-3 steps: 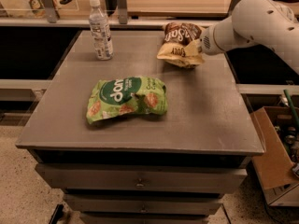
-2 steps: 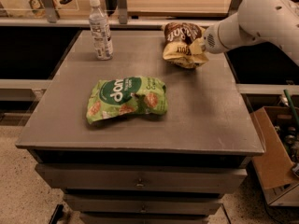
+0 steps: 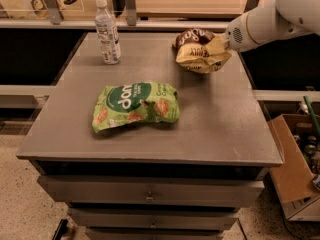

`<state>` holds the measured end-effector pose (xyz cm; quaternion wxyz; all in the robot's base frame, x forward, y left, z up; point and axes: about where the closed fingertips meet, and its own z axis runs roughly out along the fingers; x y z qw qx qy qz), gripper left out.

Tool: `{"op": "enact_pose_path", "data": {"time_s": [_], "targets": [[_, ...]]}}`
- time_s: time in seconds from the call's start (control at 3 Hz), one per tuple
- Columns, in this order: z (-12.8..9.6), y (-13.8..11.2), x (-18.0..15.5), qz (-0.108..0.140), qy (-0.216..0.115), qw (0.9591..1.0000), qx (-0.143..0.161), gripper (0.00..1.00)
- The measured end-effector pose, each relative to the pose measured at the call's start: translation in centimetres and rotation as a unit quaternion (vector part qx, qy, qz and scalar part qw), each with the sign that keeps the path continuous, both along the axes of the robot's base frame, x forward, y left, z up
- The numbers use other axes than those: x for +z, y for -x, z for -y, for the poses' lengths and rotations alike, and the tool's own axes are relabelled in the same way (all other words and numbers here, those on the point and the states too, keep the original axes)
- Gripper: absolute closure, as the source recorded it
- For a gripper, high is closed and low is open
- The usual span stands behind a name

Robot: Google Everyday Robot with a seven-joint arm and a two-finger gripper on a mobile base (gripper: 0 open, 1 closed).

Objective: Move brown chip bag near green rice chip bag

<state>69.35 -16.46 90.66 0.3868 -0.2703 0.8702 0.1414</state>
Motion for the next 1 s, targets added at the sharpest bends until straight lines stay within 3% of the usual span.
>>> {"op": "enact_pose_path", "data": {"time_s": [0.33, 0.67, 1.0], "targets": [[-0.3, 3.0, 1.6, 0.000, -0.009, 0.9996, 0.027, 1.00], [-0.7, 7.0, 2.9, -0.004, -0.026, 0.9967, 0.077, 1.00], [-1.5, 10.9, 4.0, 0.012, -0.024, 0.9923, 0.121, 1.00]]}}
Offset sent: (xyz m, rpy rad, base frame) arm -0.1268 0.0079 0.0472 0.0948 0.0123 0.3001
